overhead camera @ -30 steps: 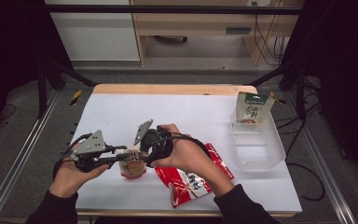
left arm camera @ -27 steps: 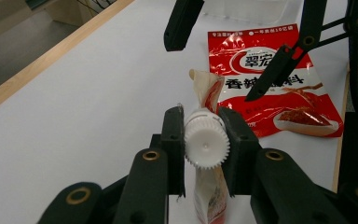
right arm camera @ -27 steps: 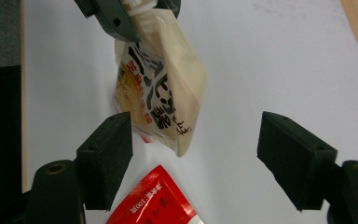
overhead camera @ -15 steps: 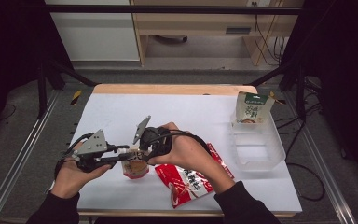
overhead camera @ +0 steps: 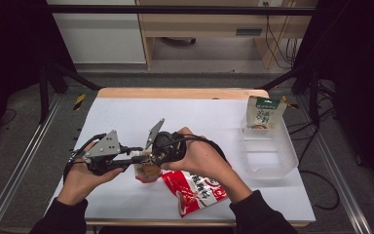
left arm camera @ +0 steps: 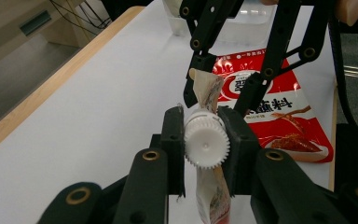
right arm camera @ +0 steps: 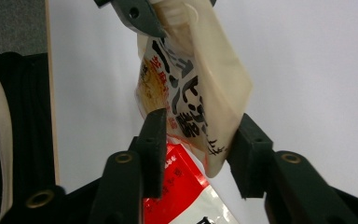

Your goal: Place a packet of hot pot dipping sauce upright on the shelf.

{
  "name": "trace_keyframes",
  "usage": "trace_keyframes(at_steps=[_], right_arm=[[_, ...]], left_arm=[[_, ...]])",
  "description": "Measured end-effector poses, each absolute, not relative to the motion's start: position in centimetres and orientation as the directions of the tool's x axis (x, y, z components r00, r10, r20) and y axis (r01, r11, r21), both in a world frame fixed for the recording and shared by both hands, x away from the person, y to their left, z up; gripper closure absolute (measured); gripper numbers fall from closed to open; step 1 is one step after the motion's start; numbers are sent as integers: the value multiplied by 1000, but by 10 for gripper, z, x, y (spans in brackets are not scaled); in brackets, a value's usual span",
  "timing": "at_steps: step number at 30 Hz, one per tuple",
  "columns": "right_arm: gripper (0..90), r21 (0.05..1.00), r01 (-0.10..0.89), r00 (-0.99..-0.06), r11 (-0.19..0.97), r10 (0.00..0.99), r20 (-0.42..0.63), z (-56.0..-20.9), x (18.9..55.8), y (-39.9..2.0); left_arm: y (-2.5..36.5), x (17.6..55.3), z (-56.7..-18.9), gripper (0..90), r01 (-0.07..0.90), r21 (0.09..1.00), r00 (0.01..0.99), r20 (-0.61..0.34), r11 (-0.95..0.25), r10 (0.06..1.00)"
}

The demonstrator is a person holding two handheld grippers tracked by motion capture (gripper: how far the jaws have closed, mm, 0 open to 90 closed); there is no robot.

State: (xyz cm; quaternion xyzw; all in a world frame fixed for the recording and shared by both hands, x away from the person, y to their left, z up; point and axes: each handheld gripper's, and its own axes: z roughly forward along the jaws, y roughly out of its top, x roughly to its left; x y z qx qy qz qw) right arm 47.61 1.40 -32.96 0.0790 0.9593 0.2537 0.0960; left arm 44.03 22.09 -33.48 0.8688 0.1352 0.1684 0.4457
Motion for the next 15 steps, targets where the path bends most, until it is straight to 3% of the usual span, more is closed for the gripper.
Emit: trace_keyframes(at_steps=[9, 15], right_arm=[[796, 508, 112, -963, 854, 219, -157, -328, 476, 16], [862, 506, 111, -957, 856, 229, -177, -327, 475, 17]], left_arm=[[220, 441, -337, 734, 88, 822, 908, 165, -562, 384], [222, 446, -342, 730, 116, 837, 905, 133, -535, 404]])
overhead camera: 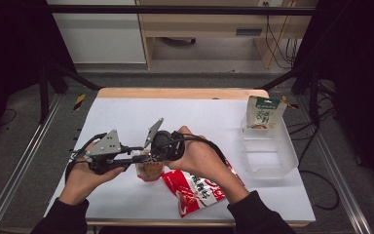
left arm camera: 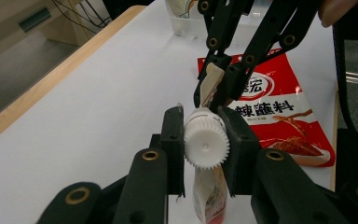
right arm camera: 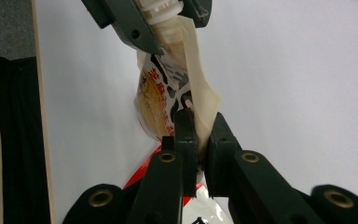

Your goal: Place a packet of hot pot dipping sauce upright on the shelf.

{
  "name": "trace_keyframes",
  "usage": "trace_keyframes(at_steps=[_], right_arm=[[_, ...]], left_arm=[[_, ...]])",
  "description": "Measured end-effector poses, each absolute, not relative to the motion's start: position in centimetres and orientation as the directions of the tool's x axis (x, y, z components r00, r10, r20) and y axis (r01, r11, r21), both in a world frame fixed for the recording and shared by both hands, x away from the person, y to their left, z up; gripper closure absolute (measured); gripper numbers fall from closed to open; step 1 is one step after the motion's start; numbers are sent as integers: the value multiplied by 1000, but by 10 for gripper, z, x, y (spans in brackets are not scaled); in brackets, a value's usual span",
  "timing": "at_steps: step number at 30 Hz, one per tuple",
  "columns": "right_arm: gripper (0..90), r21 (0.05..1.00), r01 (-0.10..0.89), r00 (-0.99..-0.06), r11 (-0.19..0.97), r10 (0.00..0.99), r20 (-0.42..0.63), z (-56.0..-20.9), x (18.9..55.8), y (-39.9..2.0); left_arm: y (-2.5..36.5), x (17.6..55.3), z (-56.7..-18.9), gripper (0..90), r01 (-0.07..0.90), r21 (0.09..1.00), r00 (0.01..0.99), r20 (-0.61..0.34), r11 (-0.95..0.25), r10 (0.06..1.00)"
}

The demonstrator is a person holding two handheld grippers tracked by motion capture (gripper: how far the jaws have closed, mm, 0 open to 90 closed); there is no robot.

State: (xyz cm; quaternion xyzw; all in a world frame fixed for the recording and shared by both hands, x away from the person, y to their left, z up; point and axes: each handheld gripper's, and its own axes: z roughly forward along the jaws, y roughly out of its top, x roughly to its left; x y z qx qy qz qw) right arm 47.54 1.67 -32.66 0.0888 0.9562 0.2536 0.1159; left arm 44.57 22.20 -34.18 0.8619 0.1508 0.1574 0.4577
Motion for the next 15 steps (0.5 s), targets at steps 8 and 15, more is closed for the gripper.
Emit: trace_keyframes(at_steps=[8, 15], right_arm=[[876, 474, 108, -951, 874, 230, -206, -317, 479, 16], [877, 500, 149, -941, 853, 278, -194, -308, 492, 8]], left_arm=[[227, 449, -346, 490, 130, 881, 892, 96, -454, 442], [229, 451, -351, 315, 137, 882, 877, 104, -452, 469]])
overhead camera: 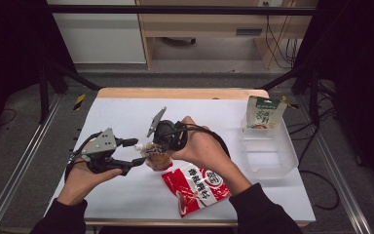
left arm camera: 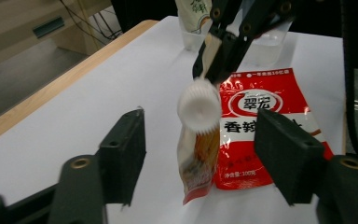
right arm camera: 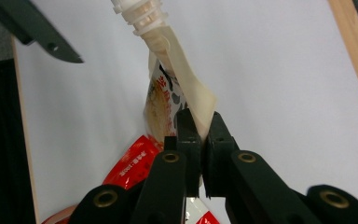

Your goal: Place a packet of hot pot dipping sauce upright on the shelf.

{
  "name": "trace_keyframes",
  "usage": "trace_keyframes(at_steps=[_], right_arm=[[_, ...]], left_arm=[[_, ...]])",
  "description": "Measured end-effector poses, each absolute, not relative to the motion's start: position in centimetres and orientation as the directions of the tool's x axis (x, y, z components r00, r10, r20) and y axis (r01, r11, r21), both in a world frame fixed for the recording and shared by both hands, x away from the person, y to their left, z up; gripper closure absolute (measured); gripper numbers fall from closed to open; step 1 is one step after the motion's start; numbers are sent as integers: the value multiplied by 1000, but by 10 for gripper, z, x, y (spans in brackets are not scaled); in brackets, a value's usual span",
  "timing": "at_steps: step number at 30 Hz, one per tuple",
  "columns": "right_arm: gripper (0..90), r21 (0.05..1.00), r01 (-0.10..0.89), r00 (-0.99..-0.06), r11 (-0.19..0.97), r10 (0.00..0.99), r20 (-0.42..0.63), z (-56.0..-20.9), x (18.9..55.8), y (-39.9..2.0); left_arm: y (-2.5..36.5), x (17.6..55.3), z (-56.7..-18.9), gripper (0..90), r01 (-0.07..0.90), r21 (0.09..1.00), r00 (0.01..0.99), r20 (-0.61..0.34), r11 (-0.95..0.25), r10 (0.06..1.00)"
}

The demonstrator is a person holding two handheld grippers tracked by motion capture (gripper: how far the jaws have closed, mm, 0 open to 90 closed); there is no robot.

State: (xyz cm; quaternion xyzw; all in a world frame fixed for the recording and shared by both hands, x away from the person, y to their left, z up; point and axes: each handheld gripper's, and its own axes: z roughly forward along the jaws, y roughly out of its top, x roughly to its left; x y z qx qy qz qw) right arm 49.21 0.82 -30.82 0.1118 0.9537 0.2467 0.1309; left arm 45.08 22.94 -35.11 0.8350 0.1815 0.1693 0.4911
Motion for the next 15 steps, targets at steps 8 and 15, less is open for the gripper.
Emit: trace_keyframes(at_steps=[8, 15], right_arm=[[876, 508, 195, -922, 839, 334, -197, -308, 510, -3], [876, 509, 226, -911, 831, 365, -192, -313, 520, -17]], left_arm=[[235, 456, -364, 202, 169, 872, 856, 102, -460, 508], [239, 462, -376, 134, 182, 869, 843, 102, -460, 528]])
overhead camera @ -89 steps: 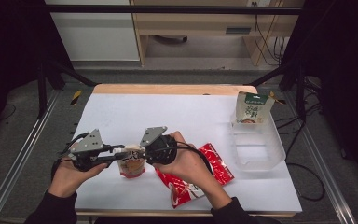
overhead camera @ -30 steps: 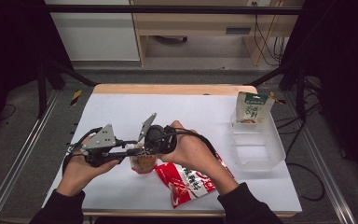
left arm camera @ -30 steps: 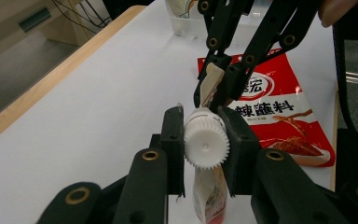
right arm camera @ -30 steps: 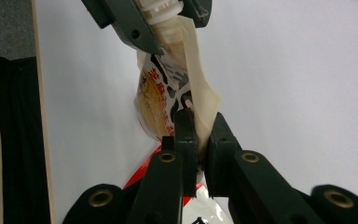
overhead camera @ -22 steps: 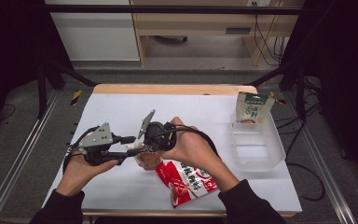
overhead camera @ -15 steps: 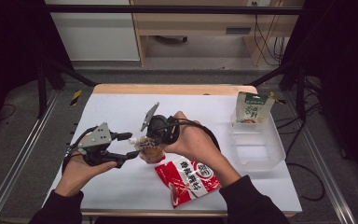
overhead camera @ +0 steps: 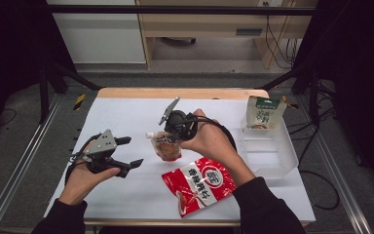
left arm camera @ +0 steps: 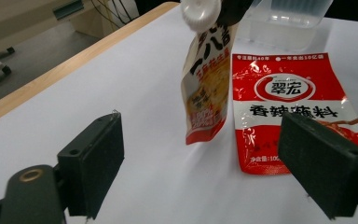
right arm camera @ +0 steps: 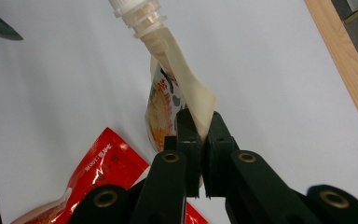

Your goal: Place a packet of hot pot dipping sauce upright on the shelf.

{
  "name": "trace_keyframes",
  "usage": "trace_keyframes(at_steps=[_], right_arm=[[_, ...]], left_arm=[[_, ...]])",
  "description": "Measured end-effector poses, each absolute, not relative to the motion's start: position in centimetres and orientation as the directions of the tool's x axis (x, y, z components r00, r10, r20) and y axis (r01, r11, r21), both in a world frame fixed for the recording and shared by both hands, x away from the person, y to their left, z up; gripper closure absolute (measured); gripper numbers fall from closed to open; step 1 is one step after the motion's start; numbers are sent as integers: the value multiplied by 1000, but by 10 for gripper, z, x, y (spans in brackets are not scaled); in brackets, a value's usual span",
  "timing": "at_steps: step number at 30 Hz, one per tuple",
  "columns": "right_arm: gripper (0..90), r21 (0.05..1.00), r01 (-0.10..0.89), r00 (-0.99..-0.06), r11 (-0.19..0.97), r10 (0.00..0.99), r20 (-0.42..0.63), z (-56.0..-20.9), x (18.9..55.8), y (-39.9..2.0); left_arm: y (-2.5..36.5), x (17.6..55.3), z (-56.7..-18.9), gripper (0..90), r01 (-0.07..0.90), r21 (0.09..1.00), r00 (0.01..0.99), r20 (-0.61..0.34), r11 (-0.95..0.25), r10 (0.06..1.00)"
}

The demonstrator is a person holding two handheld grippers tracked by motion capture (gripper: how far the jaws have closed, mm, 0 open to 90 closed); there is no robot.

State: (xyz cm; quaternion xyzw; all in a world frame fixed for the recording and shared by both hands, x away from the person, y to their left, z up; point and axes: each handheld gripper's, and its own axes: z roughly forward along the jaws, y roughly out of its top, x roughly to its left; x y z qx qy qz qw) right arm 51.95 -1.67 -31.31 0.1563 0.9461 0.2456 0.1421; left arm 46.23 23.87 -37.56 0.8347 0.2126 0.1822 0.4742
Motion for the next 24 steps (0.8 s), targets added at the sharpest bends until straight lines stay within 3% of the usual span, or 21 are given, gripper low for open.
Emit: trace_keyframes(at_steps=[10, 24], right_arm=[[876, 509, 241, -906, 826, 380, -188, -311, 518, -33], [874, 540, 218, -902, 813, 379, -207, -296, 507, -67]], left_arm=[[243, 464, -386, 70, 221, 858, 829, 85, -463, 553], [258, 464, -414, 66, 279, 833, 791, 82, -477, 606]])
